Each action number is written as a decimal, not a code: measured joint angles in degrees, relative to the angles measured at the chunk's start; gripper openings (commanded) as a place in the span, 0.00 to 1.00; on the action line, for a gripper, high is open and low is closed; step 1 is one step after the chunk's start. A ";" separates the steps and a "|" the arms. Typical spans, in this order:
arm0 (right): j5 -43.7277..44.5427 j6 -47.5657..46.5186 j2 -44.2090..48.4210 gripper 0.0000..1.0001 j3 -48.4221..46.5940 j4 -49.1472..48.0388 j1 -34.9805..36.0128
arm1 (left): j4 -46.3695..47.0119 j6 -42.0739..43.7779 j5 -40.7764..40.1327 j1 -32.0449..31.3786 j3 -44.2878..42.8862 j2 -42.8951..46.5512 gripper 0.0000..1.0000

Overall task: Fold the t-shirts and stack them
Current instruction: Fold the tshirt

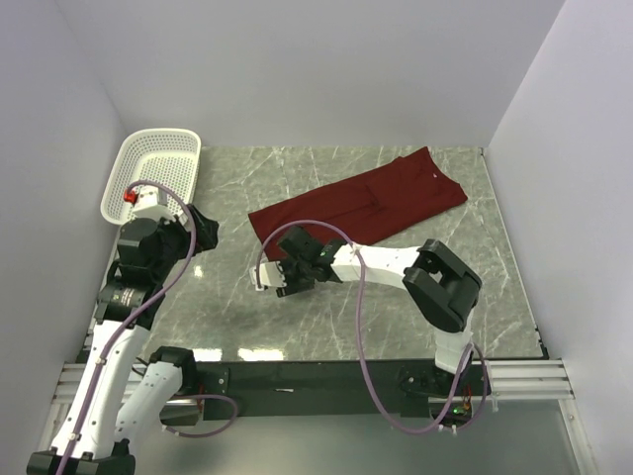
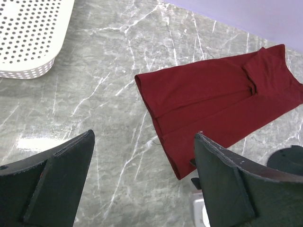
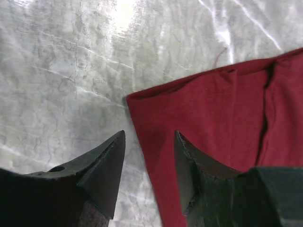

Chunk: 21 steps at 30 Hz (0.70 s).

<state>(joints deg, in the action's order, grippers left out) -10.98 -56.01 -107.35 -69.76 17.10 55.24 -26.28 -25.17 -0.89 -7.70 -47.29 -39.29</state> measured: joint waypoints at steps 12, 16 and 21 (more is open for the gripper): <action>0.55 0.02 -4.20 0.47 -2.69 0.09 0.02 | -1.07 -0.02 -0.52 0.00 0.02 1.01 0.93; 1.31 -0.02 -6.58 0.33 -5.35 -0.28 0.02 | -1.60 0.00 -0.63 0.00 0.02 1.49 0.94; 1.57 -0.26 -7.04 0.00 -5.31 -0.66 0.02 | -2.38 0.00 -1.01 0.00 0.02 2.75 0.95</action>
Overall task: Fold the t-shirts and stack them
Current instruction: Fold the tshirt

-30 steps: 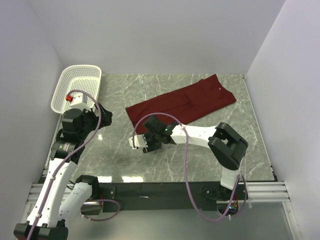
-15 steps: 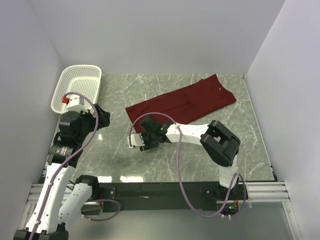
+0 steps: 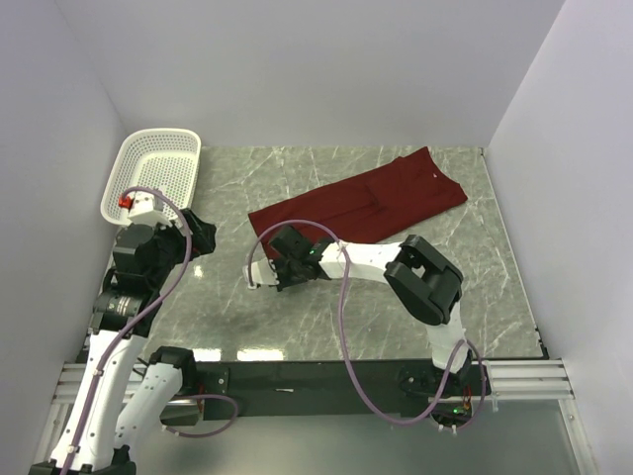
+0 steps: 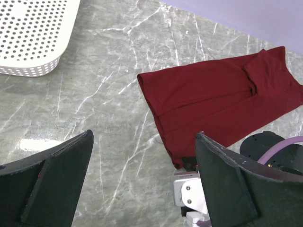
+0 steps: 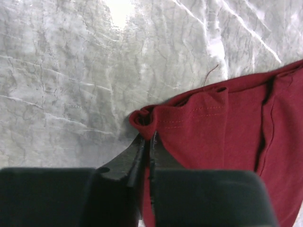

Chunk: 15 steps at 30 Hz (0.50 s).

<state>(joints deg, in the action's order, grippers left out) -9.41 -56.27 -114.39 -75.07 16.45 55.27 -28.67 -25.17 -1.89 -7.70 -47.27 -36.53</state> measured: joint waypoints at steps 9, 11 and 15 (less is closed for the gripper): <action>-4.22 -2.05 6.25 0.00 7.02 2.91 0.02 | -0.02 -0.02 0.59 0.02 0.00 0.44 0.94; -5.81 -3.48 9.90 0.00 10.36 5.73 0.20 | 0.00 -0.09 1.03 0.00 0.00 0.44 0.94; -8.48 -7.21 18.97 0.00 17.86 12.35 0.94 | 0.15 -0.87 3.65 0.02 0.59 0.44 0.94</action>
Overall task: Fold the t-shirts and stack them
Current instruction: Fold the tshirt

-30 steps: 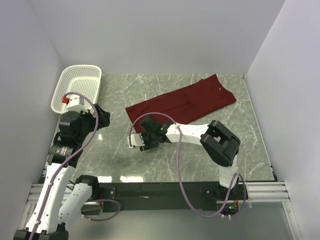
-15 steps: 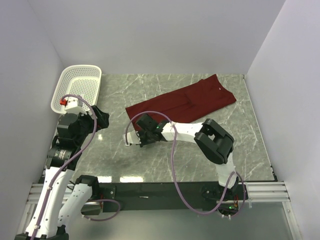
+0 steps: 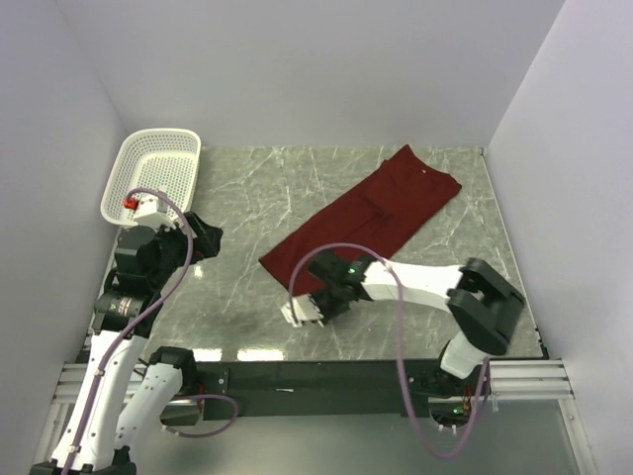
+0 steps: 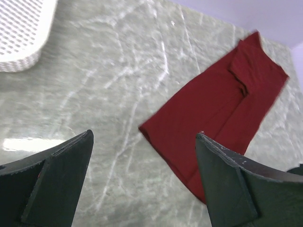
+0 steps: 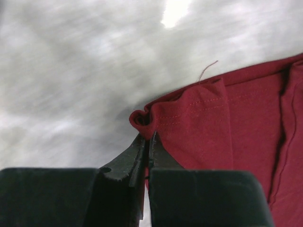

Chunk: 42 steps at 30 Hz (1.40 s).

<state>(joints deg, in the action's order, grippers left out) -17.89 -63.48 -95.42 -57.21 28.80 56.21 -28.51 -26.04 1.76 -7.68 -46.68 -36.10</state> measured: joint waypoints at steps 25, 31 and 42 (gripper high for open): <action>-11.43 14.91 35.12 0.67 6.25 6.82 -29.03 | 13.84 -5.62 23.45 -11.21 0.24 -39.08 0.79; -19.87 37.16 36.83 0.65 7.15 -4.31 -57.02 | 12.66 -1.09 19.93 -15.45 -11.74 -55.06 0.72; -29.18 51.71 34.12 0.65 8.98 -7.74 -73.59 | 10.16 2.01 19.43 -20.09 -39.26 -82.05 0.66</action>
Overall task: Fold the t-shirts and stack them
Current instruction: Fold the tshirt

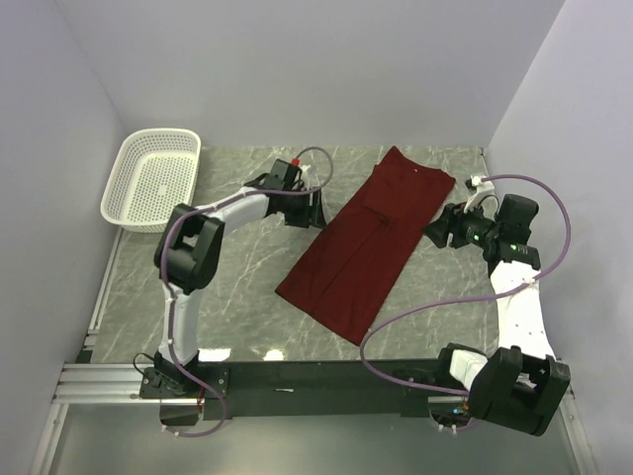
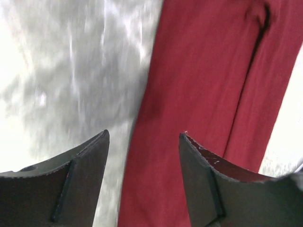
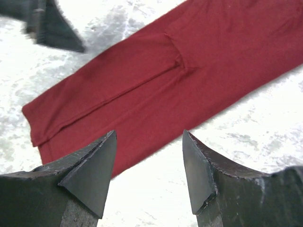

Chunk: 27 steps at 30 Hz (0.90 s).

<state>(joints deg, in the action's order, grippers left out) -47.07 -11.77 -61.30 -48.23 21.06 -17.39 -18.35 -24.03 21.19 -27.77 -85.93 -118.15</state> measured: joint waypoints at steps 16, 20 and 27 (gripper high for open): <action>-2.75 1.88 0.24 0.65 0.92 -0.94 -1.86 | -3.89 -0.76 1.46 -2.73 -22.29 -17.66 0.50; -3.15 1.90 0.35 0.65 0.98 -0.94 -2.45 | -4.26 -1.11 2.67 -2.84 -25.42 -19.78 0.41; -3.61 1.90 1.16 0.65 1.07 -0.94 -2.89 | -6.47 -2.49 1.05 -3.13 -28.33 -21.75 0.10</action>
<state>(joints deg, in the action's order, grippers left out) -50.68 -9.87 -60.14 -47.16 20.12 -20.27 -24.82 -26.52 22.24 -30.89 -114.26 -139.90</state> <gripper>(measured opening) 0.648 0.207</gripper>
